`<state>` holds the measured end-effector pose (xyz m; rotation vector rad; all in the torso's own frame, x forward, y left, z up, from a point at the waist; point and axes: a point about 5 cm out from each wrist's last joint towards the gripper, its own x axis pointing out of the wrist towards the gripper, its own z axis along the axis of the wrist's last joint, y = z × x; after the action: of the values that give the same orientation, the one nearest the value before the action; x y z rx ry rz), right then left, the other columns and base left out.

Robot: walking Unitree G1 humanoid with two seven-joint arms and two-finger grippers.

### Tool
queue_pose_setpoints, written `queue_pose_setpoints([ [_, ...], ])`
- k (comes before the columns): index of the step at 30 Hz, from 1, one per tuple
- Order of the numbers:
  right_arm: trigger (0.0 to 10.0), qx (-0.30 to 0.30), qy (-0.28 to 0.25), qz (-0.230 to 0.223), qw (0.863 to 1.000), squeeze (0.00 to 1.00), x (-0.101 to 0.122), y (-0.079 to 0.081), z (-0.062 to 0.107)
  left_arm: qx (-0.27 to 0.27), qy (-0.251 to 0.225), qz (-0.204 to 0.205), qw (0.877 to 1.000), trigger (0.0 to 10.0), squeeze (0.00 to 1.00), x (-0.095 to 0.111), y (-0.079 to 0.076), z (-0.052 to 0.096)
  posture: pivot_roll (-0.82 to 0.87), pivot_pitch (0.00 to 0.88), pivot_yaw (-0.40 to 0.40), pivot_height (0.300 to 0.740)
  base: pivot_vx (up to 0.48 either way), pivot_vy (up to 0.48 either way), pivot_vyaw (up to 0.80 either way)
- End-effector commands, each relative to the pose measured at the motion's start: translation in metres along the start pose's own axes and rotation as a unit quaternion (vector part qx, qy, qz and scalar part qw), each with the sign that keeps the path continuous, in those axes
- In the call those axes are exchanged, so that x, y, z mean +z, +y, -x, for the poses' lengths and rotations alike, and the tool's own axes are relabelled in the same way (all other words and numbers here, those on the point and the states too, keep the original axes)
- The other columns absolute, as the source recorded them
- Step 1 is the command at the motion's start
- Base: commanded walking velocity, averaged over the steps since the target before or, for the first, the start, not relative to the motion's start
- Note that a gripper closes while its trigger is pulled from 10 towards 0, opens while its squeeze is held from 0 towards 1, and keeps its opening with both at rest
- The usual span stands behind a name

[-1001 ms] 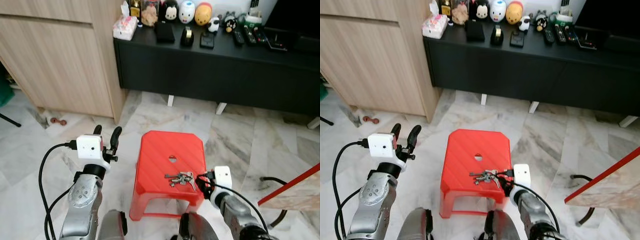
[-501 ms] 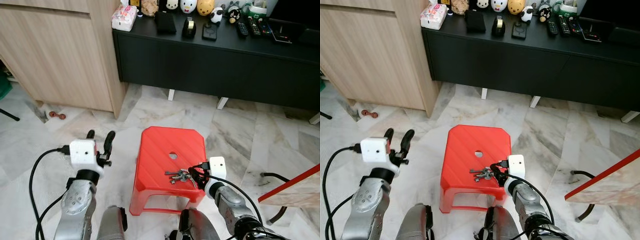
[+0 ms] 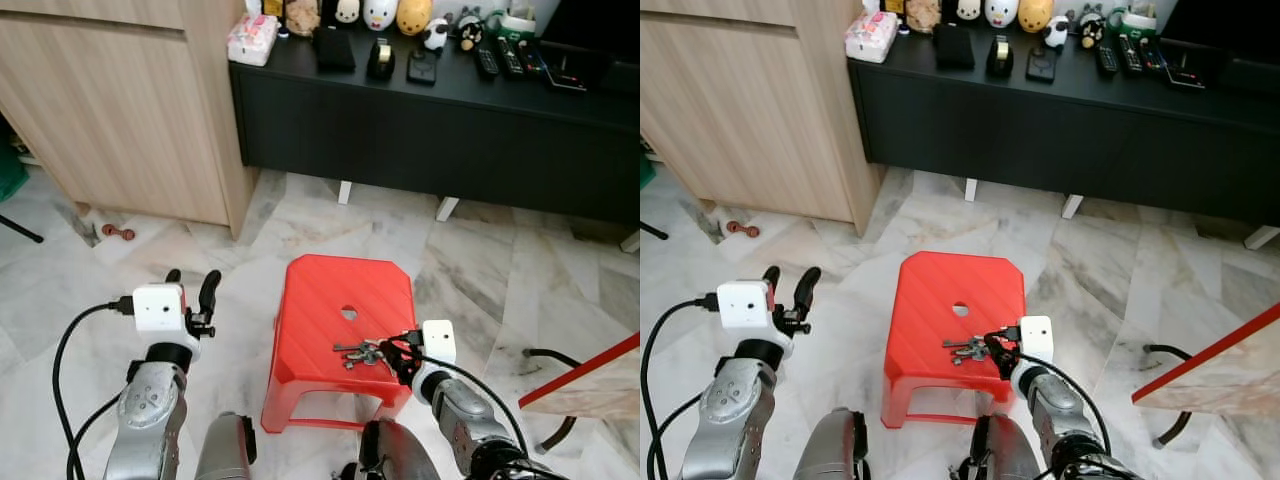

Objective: Hang keys on a hook

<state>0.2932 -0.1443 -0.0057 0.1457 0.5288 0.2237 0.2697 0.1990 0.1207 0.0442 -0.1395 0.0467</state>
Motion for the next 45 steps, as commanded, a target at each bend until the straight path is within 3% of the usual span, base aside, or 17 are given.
queue_pose_setpoints([
  [1,10.0,-0.003,0.008,-0.007,1.000,0.00,-0.005,0.000,0.001,-0.002,0.018,0.001,1.000,10.0,0.00,-0.007,0.001,0.002,0.21,0.176,-0.112,0.635,0.000,0.352,0.00],
  [17,10.0,-0.010,0.009,-0.016,1.000,0.00,-0.007,0.000,0.001,-0.019,0.016,0.000,1.000,10.0,0.00,-0.006,-0.005,0.000,0.21,0.176,-0.106,0.635,0.000,0.054,0.00],
  [45,10.0,-0.023,0.008,-0.028,0.999,0.00,-0.010,-0.002,0.003,-0.054,0.004,-0.011,0.998,10.0,0.00,-0.002,-0.015,-0.007,0.21,0.140,-0.086,0.635,0.000,0.194,0.00],
])
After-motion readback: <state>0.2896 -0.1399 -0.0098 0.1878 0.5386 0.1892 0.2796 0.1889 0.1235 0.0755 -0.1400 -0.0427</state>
